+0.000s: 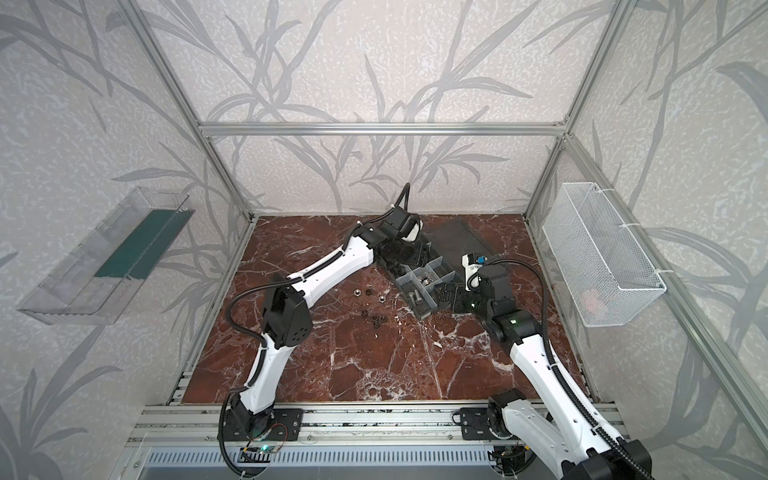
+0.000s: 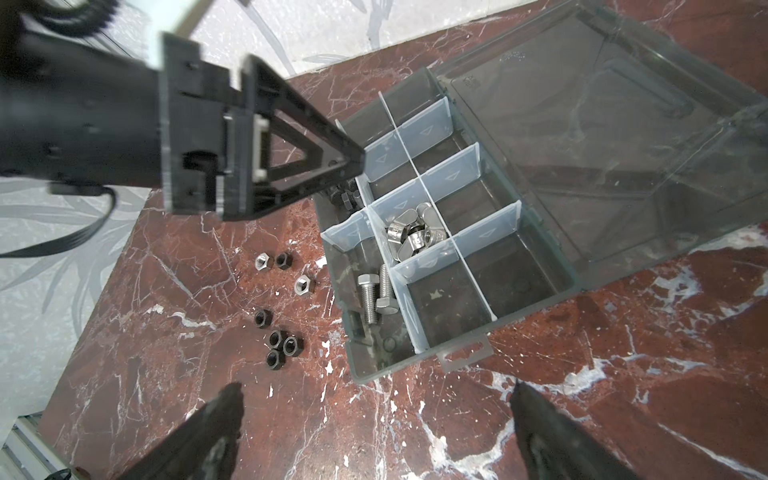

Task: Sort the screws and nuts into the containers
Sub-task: 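Withdraw the left gripper from the box while the right gripper moves over the nut pile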

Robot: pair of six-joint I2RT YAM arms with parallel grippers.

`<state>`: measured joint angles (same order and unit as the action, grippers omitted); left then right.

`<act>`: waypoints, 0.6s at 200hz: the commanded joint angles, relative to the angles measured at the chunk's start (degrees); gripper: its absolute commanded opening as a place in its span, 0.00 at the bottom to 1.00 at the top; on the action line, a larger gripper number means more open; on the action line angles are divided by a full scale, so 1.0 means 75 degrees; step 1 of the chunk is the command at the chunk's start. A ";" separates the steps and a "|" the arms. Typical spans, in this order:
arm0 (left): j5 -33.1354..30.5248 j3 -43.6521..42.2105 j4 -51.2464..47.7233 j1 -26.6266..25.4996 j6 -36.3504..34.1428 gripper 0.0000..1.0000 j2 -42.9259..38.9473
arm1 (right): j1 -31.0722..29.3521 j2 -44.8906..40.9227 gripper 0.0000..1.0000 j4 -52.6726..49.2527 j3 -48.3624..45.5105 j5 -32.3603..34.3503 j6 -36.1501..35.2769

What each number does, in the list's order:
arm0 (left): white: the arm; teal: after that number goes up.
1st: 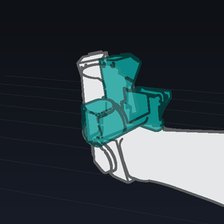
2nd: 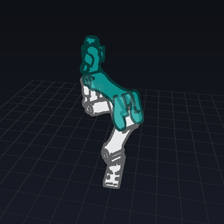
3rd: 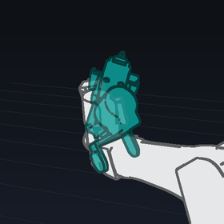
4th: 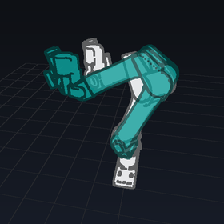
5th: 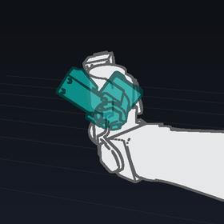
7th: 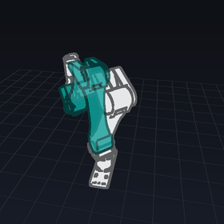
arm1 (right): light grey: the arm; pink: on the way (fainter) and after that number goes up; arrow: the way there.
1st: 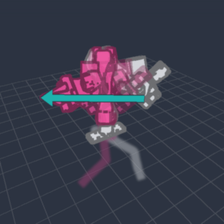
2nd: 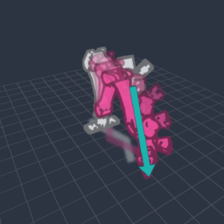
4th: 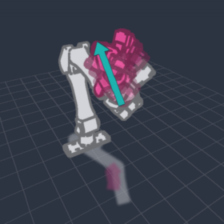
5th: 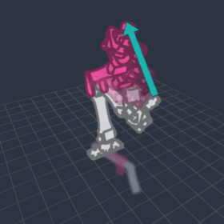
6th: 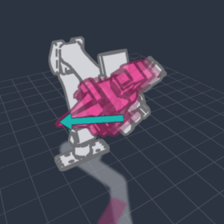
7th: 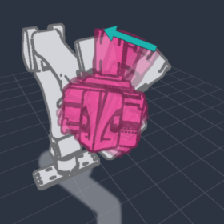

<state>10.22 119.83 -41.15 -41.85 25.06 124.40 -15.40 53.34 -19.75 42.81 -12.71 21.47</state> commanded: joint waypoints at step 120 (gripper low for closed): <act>0.0546 -0.7141 0.4841 0.1438 0.2144 0.99 -0.4816 | -0.1856 0.3517 0.99 0.0018 0.1802 0.1142 0.0157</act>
<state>9.21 73.21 -17.06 -33.87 32.21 90.32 -24.73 78.06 -13.89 51.70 -10.33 23.99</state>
